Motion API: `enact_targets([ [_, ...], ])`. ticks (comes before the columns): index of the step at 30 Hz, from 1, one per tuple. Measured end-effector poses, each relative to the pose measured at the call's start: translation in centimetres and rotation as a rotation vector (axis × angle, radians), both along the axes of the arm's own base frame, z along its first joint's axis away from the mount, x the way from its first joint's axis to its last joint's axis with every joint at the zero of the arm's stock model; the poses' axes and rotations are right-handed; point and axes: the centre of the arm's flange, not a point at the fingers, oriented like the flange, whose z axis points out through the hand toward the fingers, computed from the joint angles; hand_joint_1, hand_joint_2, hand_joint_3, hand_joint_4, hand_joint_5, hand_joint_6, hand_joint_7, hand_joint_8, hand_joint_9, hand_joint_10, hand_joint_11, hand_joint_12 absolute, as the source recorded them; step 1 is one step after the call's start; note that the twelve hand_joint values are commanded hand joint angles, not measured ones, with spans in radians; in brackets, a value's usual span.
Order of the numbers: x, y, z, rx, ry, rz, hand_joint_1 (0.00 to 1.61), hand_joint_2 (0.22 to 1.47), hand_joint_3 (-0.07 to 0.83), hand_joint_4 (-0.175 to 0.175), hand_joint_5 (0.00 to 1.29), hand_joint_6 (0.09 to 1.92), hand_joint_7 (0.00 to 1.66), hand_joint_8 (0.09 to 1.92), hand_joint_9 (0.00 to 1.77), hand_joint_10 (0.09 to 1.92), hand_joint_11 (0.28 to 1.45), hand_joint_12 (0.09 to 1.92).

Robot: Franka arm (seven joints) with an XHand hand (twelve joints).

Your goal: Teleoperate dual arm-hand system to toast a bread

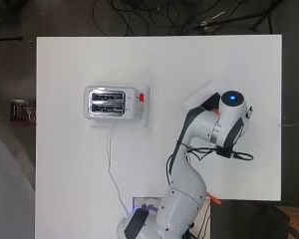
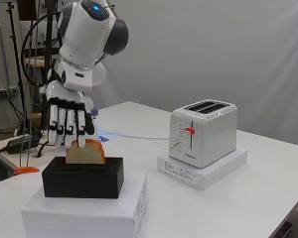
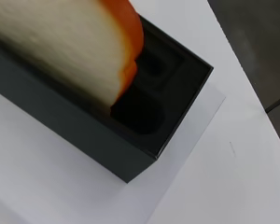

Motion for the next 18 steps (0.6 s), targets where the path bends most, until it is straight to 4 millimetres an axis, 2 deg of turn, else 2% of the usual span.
enact_targets([
  [4, -1.2, 0.1, -2.4, 0.017, 0.008, 0.016, 0.51, 0.93, -0.002, 0.046, 0.37, 0.09, 0.47, 0.09, 0.6, 0.09, 0.46, 0.09],
  [9, -1.7, -0.1, -3.4, 0.032, -0.004, 0.038, 0.55, 0.94, 0.002, 0.009, 0.35, 0.09, 0.46, 0.09, 0.61, 0.09, 0.47, 0.09],
  [10, -1.9, 0.0, -4.0, 0.038, 0.008, 0.038, 0.6, 0.95, 0.003, 0.016, 0.4, 0.09, 0.49, 0.09, 0.63, 0.09, 0.48, 0.09],
  [11, -2.1, 0.0, -4.8, 0.051, 0.026, 0.032, 0.74, 1.03, -0.005, 0.075, 0.59, 0.4, 0.69, 0.09, 0.81, 0.09, 0.57, 0.09],
  [12, -2.3, 0.0, -5.3, 0.069, 0.044, 0.023, 0.94, 1.06, -0.002, 0.05, 0.74, 0.7, 0.91, 0.24, 1.07, 0.11, 0.67, 0.22],
  [13, -2.5, -0.1, -5.4, 0.084, 0.05, 0.011, 1.09, 1.07, 0.003, -0.02, 0.84, 0.83, 1.03, 0.53, 1.22, 0.37, 0.7, 0.57],
  [14, -2.6, -0.3, -5.1, 0.092, 0.044, 0.001, 1.17, 1.09, 0.003, -0.083, 0.86, 0.92, 1.09, 0.71, 1.27, 0.54, 0.68, 0.82],
  [15, -2.6, -0.5, -4.6, 0.097, 0.025, -0.004, 1.21, 1.1, 0.001, -0.114, 0.85, 1.01, 1.13, 0.76, 1.29, 0.57, 0.66, 0.9],
  [18, -2.8, -1.0, -3.8, 0.131, -0.065, 0.003, 1.25, 1.11, 0.001, -0.146, 0.82, 1.14, 1.17, 0.77, 1.37, 0.32, 0.64, 0.82],
])
